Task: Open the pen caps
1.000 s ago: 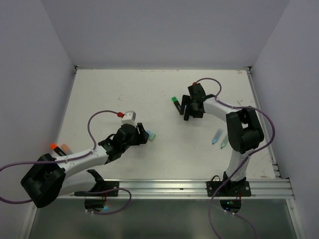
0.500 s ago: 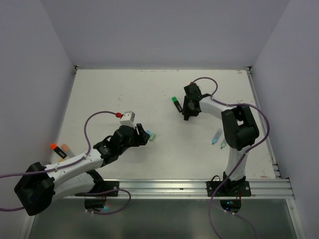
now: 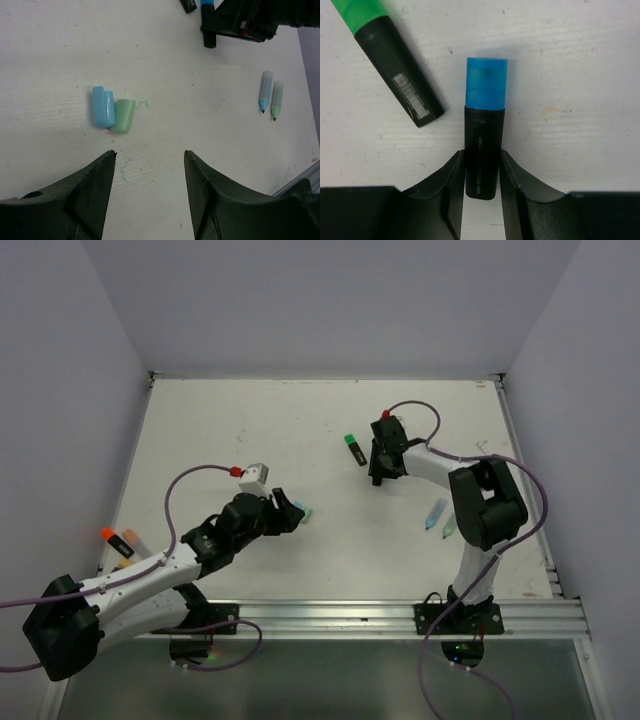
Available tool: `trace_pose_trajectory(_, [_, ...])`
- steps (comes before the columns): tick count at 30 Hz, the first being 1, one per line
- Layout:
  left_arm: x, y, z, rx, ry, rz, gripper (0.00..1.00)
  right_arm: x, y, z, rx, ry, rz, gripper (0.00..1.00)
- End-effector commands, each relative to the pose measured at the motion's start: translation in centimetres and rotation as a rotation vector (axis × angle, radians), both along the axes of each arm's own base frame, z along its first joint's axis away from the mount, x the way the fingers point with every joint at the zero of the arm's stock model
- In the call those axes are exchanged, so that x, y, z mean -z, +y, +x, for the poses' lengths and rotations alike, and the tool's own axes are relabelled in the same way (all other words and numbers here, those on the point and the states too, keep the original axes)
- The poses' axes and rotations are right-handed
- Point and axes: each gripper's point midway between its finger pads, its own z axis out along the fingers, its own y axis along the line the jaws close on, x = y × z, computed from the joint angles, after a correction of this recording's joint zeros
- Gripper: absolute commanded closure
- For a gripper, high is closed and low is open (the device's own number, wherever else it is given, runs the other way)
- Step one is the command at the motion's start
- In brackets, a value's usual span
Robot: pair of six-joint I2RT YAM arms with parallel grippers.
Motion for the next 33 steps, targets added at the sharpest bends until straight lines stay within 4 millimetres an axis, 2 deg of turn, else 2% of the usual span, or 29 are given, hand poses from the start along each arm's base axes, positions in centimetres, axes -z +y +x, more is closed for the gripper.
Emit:
trace_pose_trajectory(1, [-2.8, -1.5, -0.5, 0.039, -0.039, -0.136, 0.4, -1.0, -1.9, -3.0, -0.043, -0.014, -0.043, 1.0])
trace_pose_trajectory(2, [-3.2, -1.6, -0.6, 0.04, -0.045, -0.158, 0.41, -1.7, -1.9, -3.3, -0.058, -0.035, -0.031, 1.0])
trace_pose_trajectory(3, [-3.3, -1.7, -0.8, 0.049, -0.045, -0.169, 0.42, -4.0, -1.4, -3.5, -0.081, -0.089, 0.012, 1.0])
trace_pose_trajectory(5, [-3.9, -2.0, -1.0, 0.063, -0.052, -0.196, 0.44, -4.4, -1.4, -4.9, -0.125, -0.098, 0.031, 1.0])
trace_pose_trajectory(6, [-4.1, -2.2, -1.1, 0.072, -0.05, -0.209, 0.45, -5.7, -1.1, -5.8, -0.156, -0.125, 0.066, 1.0])
trace_pose_trajectory(7, [-4.3, -2.4, -1.1, 0.08, -0.053, -0.216, 0.45, -5.9, -1.0, -6.4, -0.171, -0.129, 0.083, 1.0])
trace_pose_trajectory(10, [-4.3, -3.1, -1.3, 0.102, -0.044, -0.247, 0.45, -7.0, 0.2, -8.7, -0.244, -0.144, 0.182, 1.0])
trace_pose_trajectory(16, [-4.3, -4.2, -1.6, 0.126, -0.018, -0.31, 0.44, -7.0, 3.2, -13.8, -0.434, -0.125, 0.291, 1.0])
trace_pose_trajectory(17, [-4.5, -4.6, -1.6, 0.131, -0.015, -0.326, 0.43, -8.0, 3.9, -15.0, -0.481, -0.156, 0.331, 1.0])
trace_pose_trajectory(19, [-4.6, -4.7, -1.4, 0.129, -0.011, -0.326, 0.42, -7.9, 4.5, -16.4, -0.512, -0.152, 0.35, 1.0])
trace_pose_trajectory(23, [-5.0, -5.4, -1.1, 0.131, -0.008, -0.334, 0.41, -9.0, 5.5, -18.1, -0.57, -0.159, 0.387, 1.0])
trace_pose_trajectory(27, [-4.7, -6.4, -0.9, 0.133, 0.012, -0.33, 0.41, -9.7, 7.2, -19.5, -0.624, -0.161, 0.415, 1.0])
trace_pose_trajectory(33, [-5.3, -8.2, -1.0, 0.163, 0.022, -0.37, 0.4, -9.8, 9.4, -20.9, -0.684, -0.141, 0.415, 1.0])
